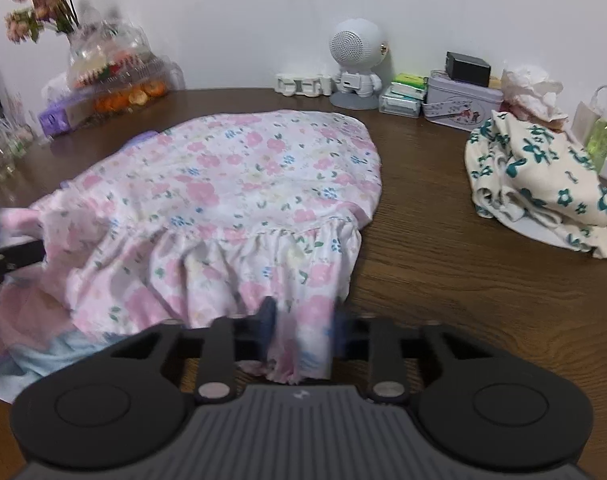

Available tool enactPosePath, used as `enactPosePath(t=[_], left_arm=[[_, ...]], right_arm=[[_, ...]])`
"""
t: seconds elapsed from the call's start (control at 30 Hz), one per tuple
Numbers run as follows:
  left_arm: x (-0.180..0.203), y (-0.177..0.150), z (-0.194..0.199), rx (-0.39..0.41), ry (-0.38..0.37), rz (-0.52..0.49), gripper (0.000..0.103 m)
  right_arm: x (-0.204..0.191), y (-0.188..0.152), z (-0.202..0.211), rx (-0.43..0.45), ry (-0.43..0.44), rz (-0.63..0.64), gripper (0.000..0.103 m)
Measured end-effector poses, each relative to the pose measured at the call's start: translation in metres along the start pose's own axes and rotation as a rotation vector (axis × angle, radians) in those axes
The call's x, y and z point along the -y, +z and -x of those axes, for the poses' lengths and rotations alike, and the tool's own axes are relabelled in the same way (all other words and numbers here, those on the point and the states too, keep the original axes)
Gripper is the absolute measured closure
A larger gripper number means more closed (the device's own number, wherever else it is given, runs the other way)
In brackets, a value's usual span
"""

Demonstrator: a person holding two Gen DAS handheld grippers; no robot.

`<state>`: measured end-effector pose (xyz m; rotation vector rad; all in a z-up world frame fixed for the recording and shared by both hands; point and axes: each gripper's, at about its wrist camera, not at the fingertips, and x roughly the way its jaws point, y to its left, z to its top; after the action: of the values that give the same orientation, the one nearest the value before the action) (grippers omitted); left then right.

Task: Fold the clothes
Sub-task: 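Reach both tools to the pink floral dress and close on its edges, then lift the pink floral dress up with both tools, shaking it out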

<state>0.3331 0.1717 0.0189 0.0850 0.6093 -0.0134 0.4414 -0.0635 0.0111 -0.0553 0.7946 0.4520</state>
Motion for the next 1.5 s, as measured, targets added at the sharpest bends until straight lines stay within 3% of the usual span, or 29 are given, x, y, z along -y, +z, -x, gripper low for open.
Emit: enactPosePath(t=[0.07,0.27,0.5,0.63,0.73,0.77,0.8,0.97,1.03,1.07,1.17,1.23,1.27,1.3,1.33,1.37,1.5], left_arm=[[0.0,0.003,0.003,0.013,0.006,0.005,0.1],[0.007,0.028,0.046,0.16,0.034,-0.002,0.103],[0.04,0.069,0.129,0.337,0.061,-0.043,0.103],[0.069,0.069,0.17,0.365,0.022,-0.092,0.1],[0.097,0.055,0.18,0.305,-0.047,-0.104,0.074],[0.106,0.046,0.18,0.275,-0.075,-0.109,0.048],[0.116,0.033,0.178,0.251,-0.104,-0.111,0.033],[0.172,-0.023,0.156,0.15,-0.241,-0.138,0.019],[0.196,-0.041,0.142,0.104,-0.29,-0.143,0.018],[0.209,-0.049,0.135,0.092,-0.295,-0.161,0.018],[0.244,-0.061,0.117,0.104,-0.219,-0.233,0.018],[0.262,-0.065,0.109,0.135,-0.152,-0.288,0.019],[0.269,-0.065,0.104,0.144,-0.115,-0.309,0.037],[0.27,-0.062,0.102,0.135,-0.107,-0.31,0.074],[0.271,-0.059,0.101,0.122,-0.105,-0.306,0.092],[0.264,-0.053,0.105,0.123,-0.103,-0.288,0.099],[0.231,-0.025,0.128,0.161,-0.079,-0.217,0.1]], right_arm=[[0.003,0.002,0.006,0.021,0.006,-0.021,0.097],[0.015,0.017,0.059,0.16,-0.004,-0.076,0.099],[0.03,0.035,0.167,0.359,-0.02,-0.119,0.099],[0.034,0.025,0.233,0.442,-0.033,-0.109,0.099],[0.037,0.013,0.273,0.476,-0.046,-0.108,0.099],[0.037,0.008,0.283,0.48,-0.053,-0.108,0.099],[0.038,0.003,0.293,0.483,-0.06,-0.109,0.099],[0.04,-0.022,0.33,0.496,-0.066,-0.119,0.099],[0.037,-0.03,0.34,0.502,-0.065,-0.117,0.099],[0.035,-0.034,0.345,0.505,-0.065,-0.116,0.099],[0.031,-0.046,0.361,0.515,-0.064,-0.113,0.099],[0.028,-0.052,0.369,0.52,-0.064,-0.113,0.099],[0.028,-0.055,0.372,0.524,-0.071,-0.116,0.099],[0.03,-0.056,0.376,0.529,-0.082,-0.12,0.099],[0.033,-0.057,0.38,0.534,-0.092,-0.124,0.099],[0.036,-0.057,0.384,0.539,-0.102,-0.129,0.099],[0.048,-0.061,0.399,0.56,-0.144,-0.147,0.099]])
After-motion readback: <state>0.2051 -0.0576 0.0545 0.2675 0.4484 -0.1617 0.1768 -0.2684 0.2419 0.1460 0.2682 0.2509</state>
